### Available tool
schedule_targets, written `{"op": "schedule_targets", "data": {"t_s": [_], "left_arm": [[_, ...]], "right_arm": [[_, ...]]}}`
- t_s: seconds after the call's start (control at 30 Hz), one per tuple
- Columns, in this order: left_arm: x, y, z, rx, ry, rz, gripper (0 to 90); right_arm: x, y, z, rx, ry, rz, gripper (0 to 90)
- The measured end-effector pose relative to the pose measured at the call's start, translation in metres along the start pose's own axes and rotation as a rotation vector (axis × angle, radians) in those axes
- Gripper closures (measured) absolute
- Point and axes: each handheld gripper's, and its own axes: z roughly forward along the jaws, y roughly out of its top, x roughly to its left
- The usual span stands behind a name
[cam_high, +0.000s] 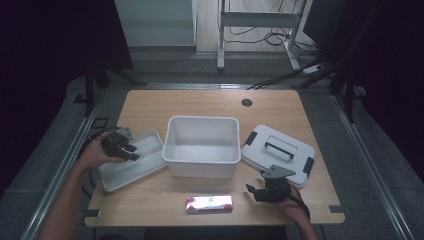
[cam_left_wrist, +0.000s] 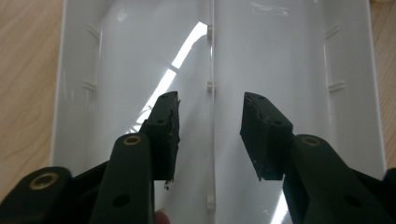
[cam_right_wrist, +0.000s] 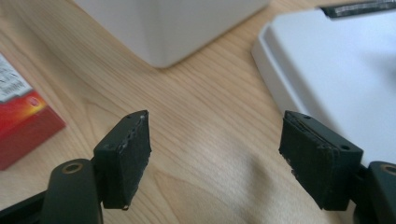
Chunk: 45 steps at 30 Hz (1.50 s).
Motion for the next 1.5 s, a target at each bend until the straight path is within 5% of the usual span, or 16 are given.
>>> {"op": "schedule_targets", "data": {"t_s": [0.17,0.3,0.73,1.5], "left_arm": [[-0.001,0.008,-0.005,0.007,0.016,0.009,52.0],[-0.003,0.011,-0.008,0.008,0.014,0.02,53.8],[-0.007,0.023,-0.011,0.018,0.021,0.042,51.5],[-0.012,0.036,-0.012,0.027,0.019,0.062,52.2]], "right_arm": [[0.0,0.01,-0.002,0.015,0.033,-0.032,25.9],[0.008,0.023,-0.007,0.031,0.092,-0.103,24.9],[0.061,0.071,0.001,0.089,0.268,-0.306,25.7],[0.114,0.086,0.048,0.266,0.392,-0.481,25.9]]}}
